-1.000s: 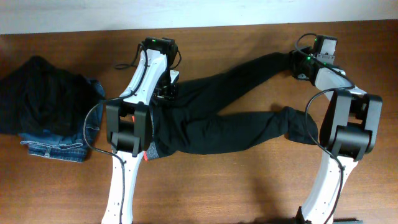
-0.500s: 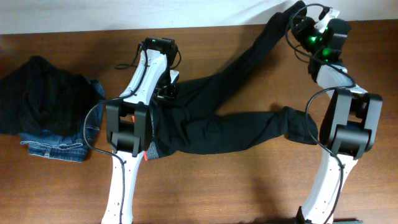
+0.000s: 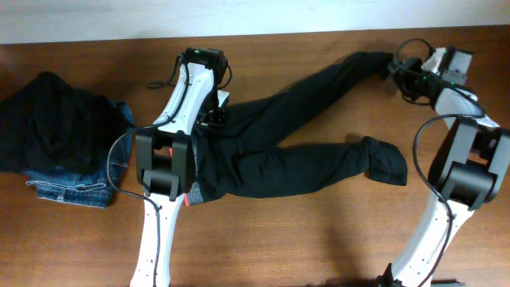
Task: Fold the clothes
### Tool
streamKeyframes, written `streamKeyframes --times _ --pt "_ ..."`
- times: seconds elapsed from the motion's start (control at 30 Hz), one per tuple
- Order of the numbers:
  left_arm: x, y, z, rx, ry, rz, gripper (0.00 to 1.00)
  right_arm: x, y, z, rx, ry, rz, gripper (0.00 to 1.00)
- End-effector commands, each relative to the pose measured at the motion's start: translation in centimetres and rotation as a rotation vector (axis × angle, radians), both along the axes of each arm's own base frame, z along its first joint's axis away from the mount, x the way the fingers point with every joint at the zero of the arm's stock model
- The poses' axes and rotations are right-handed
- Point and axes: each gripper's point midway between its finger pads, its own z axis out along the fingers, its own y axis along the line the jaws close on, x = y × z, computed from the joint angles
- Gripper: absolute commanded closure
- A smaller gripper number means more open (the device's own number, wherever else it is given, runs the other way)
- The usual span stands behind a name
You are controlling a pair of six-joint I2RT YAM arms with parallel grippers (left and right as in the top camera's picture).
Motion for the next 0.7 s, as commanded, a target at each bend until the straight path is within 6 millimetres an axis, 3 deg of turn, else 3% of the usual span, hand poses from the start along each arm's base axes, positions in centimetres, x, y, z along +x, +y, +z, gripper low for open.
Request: streamKeyframes --times 0.0,0.07,0.23,0.4,0.53,0.67 --pt "1.7 -0.7 2.2 -0.032 -0.077 0.008 0.58 -1.1 0.5 1.6 -0.051 -0.022 0.098 0.50" --pt "2.8 -1.0 4.8 -0.051 -0.146 0.008 0.58 -2.1 0.9 2.4 -0.088 -0.008 0.147 0.46" --pt "5.8 -1.8 15.1 -0.136 -0.445 0.007 0.58 -6.3 1.6 4.3 -0.138 0.148 0.164 0.44" --pt "5.7 -1.8 26.1 -0.220 -0.743 0.005 0.53 -11.9 1.5 5.4 -0.237 0.367 0.156 0.43" --pt "3.9 -1.2 31.1 -0.246 -0.846 0.005 0.47 -17.1 1.2 5.3 -0.287 0.579 0.152 0.43" --pt "2.5 -0.8 34.1 -0.263 -0.910 0.005 0.41 -20.9 2.0 4.4 -0.289 0.725 0.225 0.43"
